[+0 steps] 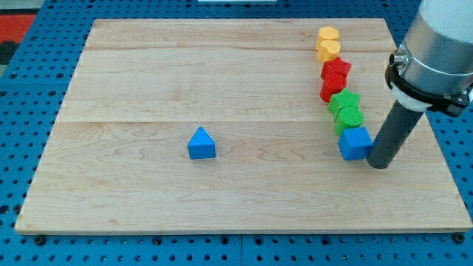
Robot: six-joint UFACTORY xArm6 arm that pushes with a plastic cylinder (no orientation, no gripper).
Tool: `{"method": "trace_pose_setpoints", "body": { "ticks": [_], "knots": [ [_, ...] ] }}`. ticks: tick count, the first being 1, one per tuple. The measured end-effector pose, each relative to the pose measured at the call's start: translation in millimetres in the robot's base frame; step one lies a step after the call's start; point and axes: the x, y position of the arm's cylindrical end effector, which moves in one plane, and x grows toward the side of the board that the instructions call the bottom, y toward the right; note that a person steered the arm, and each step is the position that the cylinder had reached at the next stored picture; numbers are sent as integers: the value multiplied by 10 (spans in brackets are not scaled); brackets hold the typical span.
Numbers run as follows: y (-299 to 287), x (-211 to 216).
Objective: Move the blue triangle below the blue cube to form a vertical line
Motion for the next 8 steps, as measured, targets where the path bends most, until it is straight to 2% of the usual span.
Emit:
{"method": "trace_pose_setpoints", "body": {
  "ticks": [1,2,3,4,5,6,8],
  "knots": [
    [-752,458],
    [-1868,430],
    [-2871,149],
    [-3353,-34],
    [-3016,-332],
    [-2171,-365],
    [-1372,-364]
  ]
}}
